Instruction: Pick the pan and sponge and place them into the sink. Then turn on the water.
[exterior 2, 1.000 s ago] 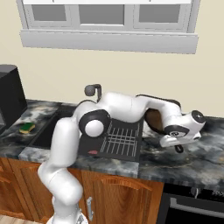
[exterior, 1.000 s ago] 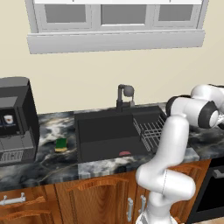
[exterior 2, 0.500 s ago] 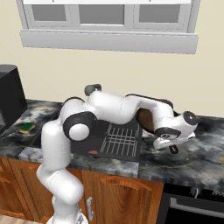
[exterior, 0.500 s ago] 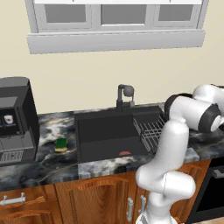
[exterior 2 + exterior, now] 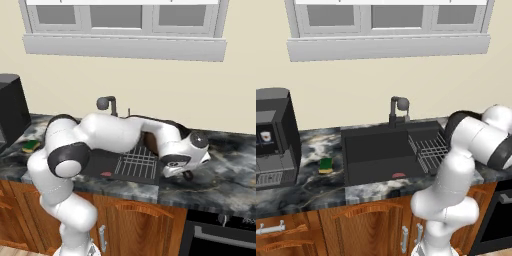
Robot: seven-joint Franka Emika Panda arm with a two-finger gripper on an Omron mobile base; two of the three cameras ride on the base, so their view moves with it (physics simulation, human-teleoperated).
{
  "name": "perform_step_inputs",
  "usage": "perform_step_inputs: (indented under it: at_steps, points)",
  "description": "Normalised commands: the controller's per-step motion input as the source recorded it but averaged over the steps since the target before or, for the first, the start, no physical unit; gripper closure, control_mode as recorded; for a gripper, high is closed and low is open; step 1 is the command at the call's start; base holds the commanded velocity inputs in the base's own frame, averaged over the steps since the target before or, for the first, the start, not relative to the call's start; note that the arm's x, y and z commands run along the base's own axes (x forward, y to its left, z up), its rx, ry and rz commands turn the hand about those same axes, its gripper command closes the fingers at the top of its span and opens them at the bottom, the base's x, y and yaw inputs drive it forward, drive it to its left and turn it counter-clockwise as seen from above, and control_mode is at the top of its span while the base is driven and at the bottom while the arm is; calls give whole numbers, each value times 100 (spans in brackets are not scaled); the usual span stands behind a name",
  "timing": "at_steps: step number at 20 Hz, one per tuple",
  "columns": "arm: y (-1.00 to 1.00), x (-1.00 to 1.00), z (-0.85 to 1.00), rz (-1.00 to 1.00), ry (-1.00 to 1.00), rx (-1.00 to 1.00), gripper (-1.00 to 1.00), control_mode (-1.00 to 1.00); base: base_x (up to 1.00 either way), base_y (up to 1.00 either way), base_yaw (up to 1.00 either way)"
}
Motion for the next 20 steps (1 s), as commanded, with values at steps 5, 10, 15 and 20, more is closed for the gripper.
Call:
perform_step_inputs:
  at_steps: [5,10,15,20]
  points:
    - [16,-8,27,2,16,-6,100,-100,0,0,0]
    - [18,-15,25,5,17,-4,100,-100,0,0,0]
    - [8,-12,47,6,9,-1,100,-100,0,0,0]
    - [10,-12,55,5,1,1,100,-100,0,0,0]
